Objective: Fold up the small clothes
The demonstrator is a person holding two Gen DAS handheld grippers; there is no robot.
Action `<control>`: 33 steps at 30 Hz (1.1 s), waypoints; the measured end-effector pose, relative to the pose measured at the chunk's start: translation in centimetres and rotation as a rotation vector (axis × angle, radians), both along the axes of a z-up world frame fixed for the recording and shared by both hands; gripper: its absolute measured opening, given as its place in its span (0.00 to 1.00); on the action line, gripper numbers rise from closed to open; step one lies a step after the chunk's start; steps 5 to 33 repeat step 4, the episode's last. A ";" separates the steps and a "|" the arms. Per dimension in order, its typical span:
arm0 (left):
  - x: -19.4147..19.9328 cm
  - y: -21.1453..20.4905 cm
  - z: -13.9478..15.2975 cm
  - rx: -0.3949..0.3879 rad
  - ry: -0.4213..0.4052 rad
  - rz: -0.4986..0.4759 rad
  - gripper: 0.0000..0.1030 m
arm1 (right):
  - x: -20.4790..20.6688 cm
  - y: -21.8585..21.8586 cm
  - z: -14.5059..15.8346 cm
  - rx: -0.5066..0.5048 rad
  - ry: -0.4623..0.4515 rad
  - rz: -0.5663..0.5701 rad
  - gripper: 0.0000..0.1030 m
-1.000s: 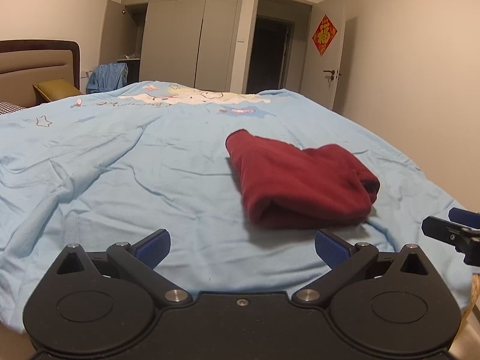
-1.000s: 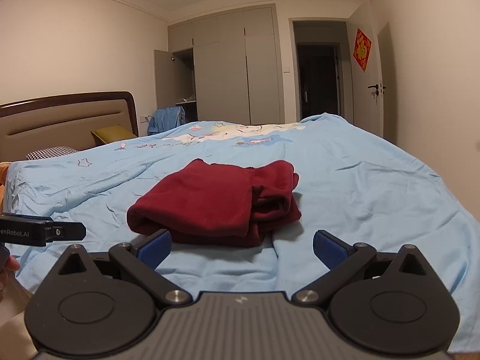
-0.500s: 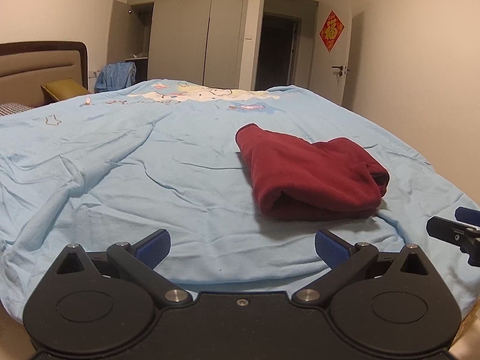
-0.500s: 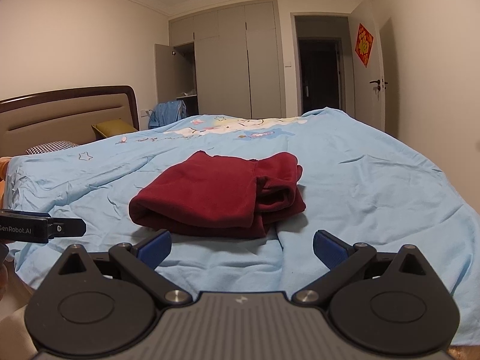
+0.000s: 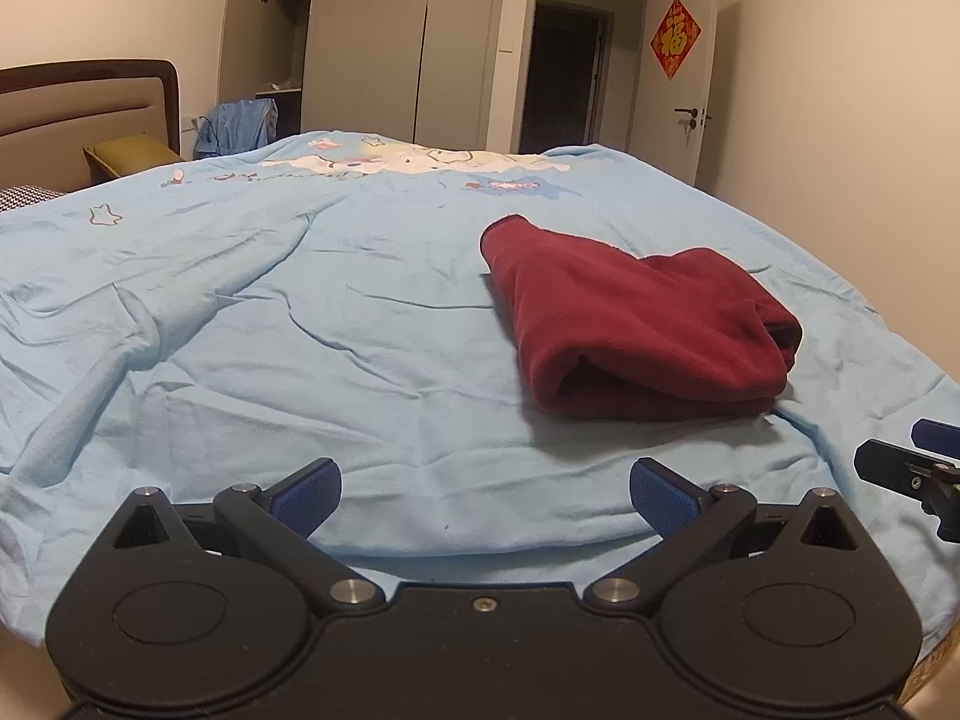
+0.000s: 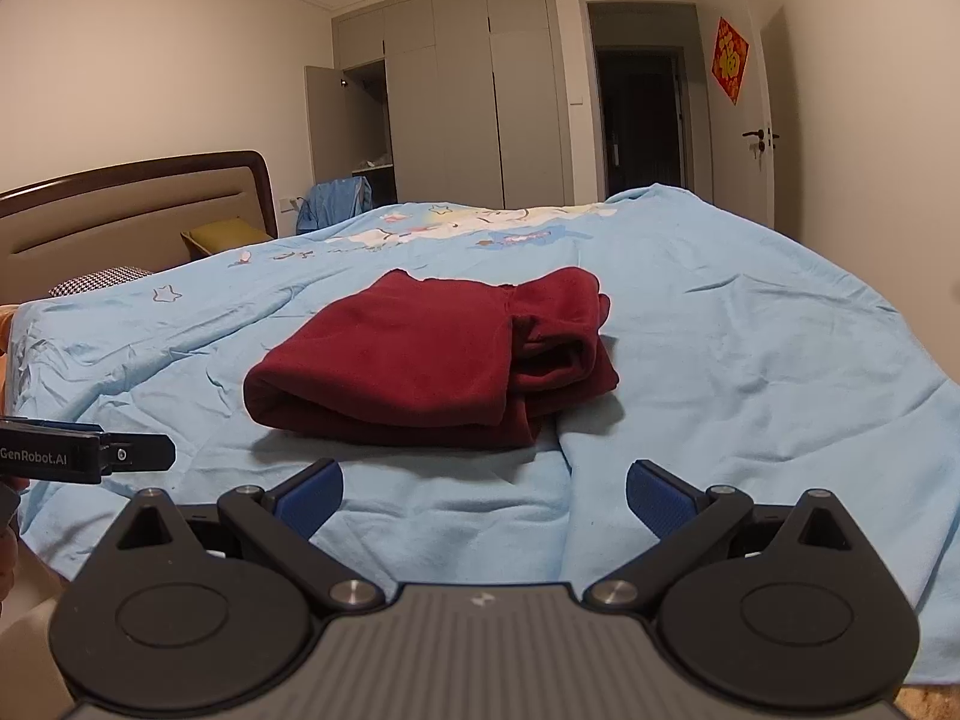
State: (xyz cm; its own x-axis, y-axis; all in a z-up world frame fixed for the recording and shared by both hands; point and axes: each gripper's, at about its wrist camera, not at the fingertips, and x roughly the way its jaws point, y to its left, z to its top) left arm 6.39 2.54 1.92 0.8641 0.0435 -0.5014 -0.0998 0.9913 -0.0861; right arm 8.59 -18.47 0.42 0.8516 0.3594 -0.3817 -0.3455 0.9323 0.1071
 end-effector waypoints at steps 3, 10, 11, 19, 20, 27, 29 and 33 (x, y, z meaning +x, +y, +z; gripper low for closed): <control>0.5 0.0 -0.2 -0.003 0.013 -0.001 0.99 | 0.7 -0.1 -0.3 0.003 0.016 -0.005 1.00; 0.8 0.0 -0.3 -0.004 0.018 -0.001 0.99 | 1.0 -0.2 -0.4 0.004 0.023 -0.008 1.00; 0.8 0.0 -0.3 -0.004 0.018 -0.001 0.99 | 1.0 -0.2 -0.4 0.004 0.023 -0.008 1.00; 0.8 0.0 -0.3 -0.004 0.018 -0.001 0.99 | 1.0 -0.2 -0.4 0.004 0.023 -0.008 1.00; 0.8 0.0 -0.3 -0.004 0.018 -0.001 0.99 | 1.0 -0.2 -0.4 0.004 0.023 -0.008 1.00; 0.8 0.0 -0.3 -0.004 0.018 -0.001 0.99 | 1.0 -0.2 -0.4 0.004 0.023 -0.008 1.00; 0.8 0.0 -0.3 -0.004 0.018 -0.001 0.99 | 1.0 -0.2 -0.4 0.004 0.023 -0.008 1.00; 0.8 0.0 -0.3 -0.004 0.018 -0.001 0.99 | 1.0 -0.2 -0.4 0.004 0.023 -0.008 1.00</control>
